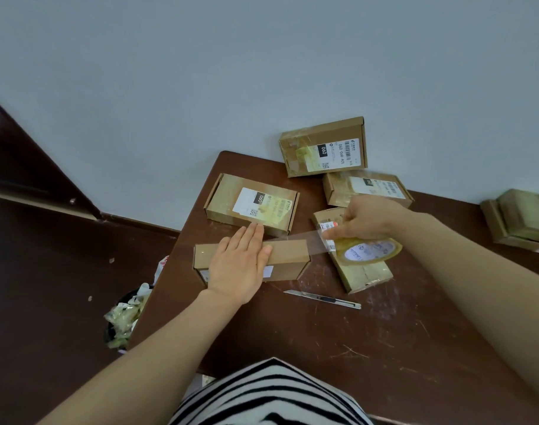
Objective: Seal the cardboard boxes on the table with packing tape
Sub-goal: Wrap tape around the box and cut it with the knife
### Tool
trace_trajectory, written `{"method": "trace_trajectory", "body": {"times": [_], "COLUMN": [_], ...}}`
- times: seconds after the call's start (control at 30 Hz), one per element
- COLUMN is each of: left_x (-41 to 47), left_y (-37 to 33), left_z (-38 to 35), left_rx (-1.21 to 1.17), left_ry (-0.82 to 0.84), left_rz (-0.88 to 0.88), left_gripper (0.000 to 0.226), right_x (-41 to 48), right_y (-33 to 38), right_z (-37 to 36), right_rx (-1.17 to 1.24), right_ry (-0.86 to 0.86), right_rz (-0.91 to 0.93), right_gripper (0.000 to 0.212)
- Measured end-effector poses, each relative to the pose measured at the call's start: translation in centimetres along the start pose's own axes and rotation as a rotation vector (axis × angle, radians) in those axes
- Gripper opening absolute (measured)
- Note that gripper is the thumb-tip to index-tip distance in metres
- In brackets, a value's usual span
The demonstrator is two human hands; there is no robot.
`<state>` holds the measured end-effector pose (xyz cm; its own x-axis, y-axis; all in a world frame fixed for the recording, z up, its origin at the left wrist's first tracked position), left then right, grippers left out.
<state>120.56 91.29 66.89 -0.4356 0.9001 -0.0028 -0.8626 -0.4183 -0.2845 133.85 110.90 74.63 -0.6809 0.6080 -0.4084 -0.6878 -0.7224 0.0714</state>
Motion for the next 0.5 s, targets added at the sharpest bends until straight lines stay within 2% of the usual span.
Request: {"method": "trace_trajectory", "body": {"times": [0.17,0.5], "left_x": [0.0,-0.2], "left_y": [-0.2,-0.4], "left_z": [0.2,0.0], "left_rx": [0.017,0.014], "left_ry": [0.012,0.019], "left_rz": [-0.01,0.001], "left_gripper": [0.067,0.073], "right_x": [0.5,1.0], "right_y": [-0.6,-1.5], "right_z": [-1.8,-5.5], "right_rx": [-0.071,0.055], "right_ry": [0.014,0.075], "right_rz": [-0.039,-0.12], "right_gripper": [0.067,0.067]}}
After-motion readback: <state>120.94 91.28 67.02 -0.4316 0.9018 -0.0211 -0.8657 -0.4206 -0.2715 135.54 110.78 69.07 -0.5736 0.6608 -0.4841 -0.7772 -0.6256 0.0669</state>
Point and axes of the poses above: each hand's wrist, its own x-axis towards the middle knuckle, its own z-axis out of the back of the hand, y = z × x, the point moved 6 cm from there along x, towards the middle knuckle, and after that the axes turned 5 degrees about -x, right-handed, at the moved point
